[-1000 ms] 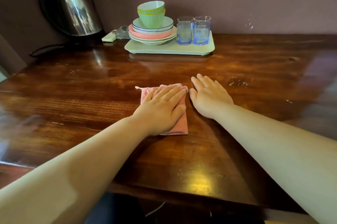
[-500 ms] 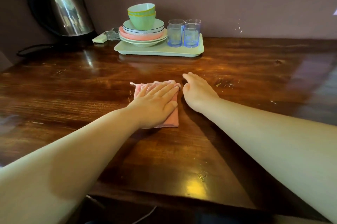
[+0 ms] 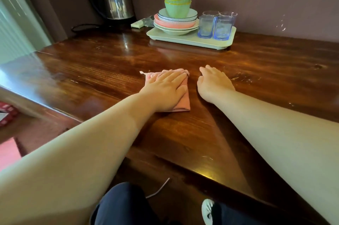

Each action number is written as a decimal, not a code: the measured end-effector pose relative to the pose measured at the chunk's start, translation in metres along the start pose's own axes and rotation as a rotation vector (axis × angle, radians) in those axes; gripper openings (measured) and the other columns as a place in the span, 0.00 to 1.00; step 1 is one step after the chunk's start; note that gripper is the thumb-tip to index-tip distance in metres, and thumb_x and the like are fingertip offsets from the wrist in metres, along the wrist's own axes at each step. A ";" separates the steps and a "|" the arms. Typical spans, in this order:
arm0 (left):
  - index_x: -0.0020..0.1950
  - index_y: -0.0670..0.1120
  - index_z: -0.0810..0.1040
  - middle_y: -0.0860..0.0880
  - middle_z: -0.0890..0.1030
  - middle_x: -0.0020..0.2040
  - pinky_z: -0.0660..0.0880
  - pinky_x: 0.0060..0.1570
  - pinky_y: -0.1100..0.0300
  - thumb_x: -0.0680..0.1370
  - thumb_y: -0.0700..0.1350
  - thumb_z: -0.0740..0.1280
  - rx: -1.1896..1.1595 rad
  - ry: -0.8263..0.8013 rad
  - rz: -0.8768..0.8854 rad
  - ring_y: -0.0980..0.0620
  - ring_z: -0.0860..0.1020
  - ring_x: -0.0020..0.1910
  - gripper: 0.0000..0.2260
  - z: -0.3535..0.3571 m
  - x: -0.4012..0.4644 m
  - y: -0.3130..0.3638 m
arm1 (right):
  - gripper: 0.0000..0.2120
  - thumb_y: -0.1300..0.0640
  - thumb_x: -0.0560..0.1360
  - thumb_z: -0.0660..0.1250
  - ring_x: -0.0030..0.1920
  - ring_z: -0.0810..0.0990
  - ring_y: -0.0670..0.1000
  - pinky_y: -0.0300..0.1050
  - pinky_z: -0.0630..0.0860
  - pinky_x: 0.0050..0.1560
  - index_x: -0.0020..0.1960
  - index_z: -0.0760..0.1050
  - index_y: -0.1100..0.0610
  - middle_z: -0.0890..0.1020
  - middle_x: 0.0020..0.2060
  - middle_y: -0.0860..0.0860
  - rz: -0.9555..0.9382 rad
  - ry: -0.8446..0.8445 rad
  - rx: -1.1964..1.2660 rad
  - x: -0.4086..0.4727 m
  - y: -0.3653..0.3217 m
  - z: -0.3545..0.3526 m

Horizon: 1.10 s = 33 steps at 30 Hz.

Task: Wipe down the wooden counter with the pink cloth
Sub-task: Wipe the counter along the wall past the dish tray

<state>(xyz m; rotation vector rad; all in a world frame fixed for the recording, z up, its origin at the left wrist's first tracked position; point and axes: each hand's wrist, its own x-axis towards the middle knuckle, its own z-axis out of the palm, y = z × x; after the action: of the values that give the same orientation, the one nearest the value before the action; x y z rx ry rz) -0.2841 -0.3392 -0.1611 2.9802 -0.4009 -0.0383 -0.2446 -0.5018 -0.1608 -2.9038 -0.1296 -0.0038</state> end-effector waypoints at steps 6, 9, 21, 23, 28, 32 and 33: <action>0.78 0.60 0.43 0.61 0.43 0.78 0.33 0.71 0.54 0.78 0.64 0.40 -0.021 0.034 0.114 0.58 0.39 0.76 0.28 0.014 -0.052 0.018 | 0.24 0.53 0.86 0.50 0.81 0.51 0.53 0.51 0.51 0.79 0.82 0.55 0.53 0.53 0.82 0.51 -0.124 -0.067 0.053 -0.001 0.011 -0.009; 0.78 0.59 0.43 0.60 0.44 0.79 0.36 0.73 0.54 0.79 0.65 0.40 -0.021 0.016 0.101 0.58 0.41 0.77 0.29 0.010 -0.058 0.019 | 0.23 0.52 0.86 0.48 0.81 0.53 0.53 0.52 0.54 0.79 0.81 0.57 0.52 0.56 0.81 0.50 -0.168 -0.026 0.055 -0.011 0.019 -0.005; 0.79 0.57 0.44 0.58 0.43 0.79 0.40 0.76 0.48 0.82 0.60 0.43 -0.005 -0.054 -0.023 0.57 0.40 0.77 0.26 -0.004 -0.091 0.041 | 0.24 0.51 0.86 0.46 0.80 0.56 0.52 0.51 0.54 0.78 0.81 0.59 0.50 0.58 0.81 0.48 -0.233 0.001 0.093 -0.021 0.024 -0.002; 0.79 0.56 0.44 0.58 0.42 0.79 0.40 0.75 0.46 0.83 0.59 0.44 0.014 -0.048 -0.089 0.56 0.39 0.77 0.25 -0.005 -0.089 0.048 | 0.24 0.51 0.86 0.47 0.80 0.56 0.52 0.52 0.54 0.79 0.81 0.59 0.50 0.58 0.81 0.49 -0.234 0.004 0.094 -0.021 0.022 -0.003; 0.79 0.58 0.44 0.60 0.43 0.79 0.34 0.74 0.55 0.80 0.63 0.41 -0.018 -0.015 0.058 0.62 0.38 0.75 0.28 0.007 -0.120 0.052 | 0.24 0.51 0.86 0.47 0.80 0.56 0.53 0.52 0.55 0.79 0.81 0.59 0.51 0.58 0.81 0.50 -0.238 0.006 0.100 -0.021 0.023 -0.002; 0.79 0.58 0.44 0.60 0.43 0.79 0.36 0.75 0.53 0.83 0.59 0.44 -0.008 -0.043 -0.035 0.60 0.39 0.76 0.25 -0.002 -0.099 0.057 | 0.24 0.51 0.86 0.47 0.80 0.56 0.52 0.52 0.55 0.79 0.81 0.59 0.50 0.57 0.81 0.49 -0.227 0.001 0.103 -0.021 0.024 -0.003; 0.79 0.57 0.44 0.59 0.43 0.79 0.37 0.75 0.52 0.83 0.58 0.44 0.004 -0.046 -0.053 0.59 0.39 0.76 0.25 -0.003 -0.095 0.061 | 0.24 0.51 0.86 0.48 0.80 0.56 0.52 0.52 0.55 0.79 0.81 0.59 0.50 0.58 0.81 0.49 -0.231 -0.006 0.119 -0.020 0.024 -0.004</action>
<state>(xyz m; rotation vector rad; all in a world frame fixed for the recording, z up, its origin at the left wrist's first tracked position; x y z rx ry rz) -0.3919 -0.3717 -0.1492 2.9982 -0.3277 -0.1124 -0.2621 -0.5282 -0.1623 -2.7537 -0.4496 -0.0264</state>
